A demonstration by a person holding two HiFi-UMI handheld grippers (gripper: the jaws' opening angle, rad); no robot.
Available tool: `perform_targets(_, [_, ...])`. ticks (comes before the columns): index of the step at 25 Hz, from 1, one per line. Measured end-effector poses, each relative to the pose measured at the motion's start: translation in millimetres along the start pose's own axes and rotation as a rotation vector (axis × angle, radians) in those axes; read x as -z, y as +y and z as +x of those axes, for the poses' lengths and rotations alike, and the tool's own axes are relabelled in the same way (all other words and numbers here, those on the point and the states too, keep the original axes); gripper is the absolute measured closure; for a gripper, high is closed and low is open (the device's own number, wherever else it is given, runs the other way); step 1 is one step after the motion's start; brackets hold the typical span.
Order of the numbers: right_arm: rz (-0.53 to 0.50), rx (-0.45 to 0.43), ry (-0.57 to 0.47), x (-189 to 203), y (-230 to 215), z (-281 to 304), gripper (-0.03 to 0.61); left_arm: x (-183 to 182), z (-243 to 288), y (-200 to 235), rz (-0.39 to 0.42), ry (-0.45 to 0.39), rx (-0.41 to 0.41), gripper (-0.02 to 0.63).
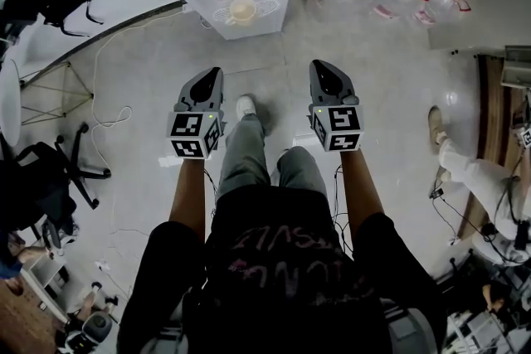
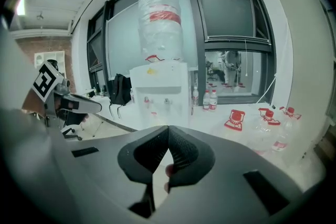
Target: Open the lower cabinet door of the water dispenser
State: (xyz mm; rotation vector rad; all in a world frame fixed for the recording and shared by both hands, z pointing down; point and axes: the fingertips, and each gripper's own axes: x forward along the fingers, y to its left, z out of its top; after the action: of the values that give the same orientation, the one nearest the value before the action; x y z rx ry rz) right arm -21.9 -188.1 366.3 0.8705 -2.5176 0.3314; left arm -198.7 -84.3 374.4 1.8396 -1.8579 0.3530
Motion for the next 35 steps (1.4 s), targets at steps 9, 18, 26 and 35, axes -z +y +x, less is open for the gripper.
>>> perform_targets(9, [0.003,0.006,-0.009,60.1,-8.9,60.6,0.566,54.6,55.6,32.0,0.012,-0.016,-0.017,0.601])
perform_targets(18, [-0.031,-0.014,-0.008,118.5,-14.1,106.3,0.566,98.7,101.2,49.2,0.026,-0.046,-0.019,0.601])
perform_targets(26, [-0.082,-0.008,-0.022,163.2,-26.4,154.2,0.566,136.0,139.3,78.3,0.019,-0.083,-0.036,0.601])
perform_targets(35, [-0.058,0.024,-0.069,202.1,-49.6,204.5,0.566,169.4,179.5,110.8,0.037,-0.125,-0.066,0.601])
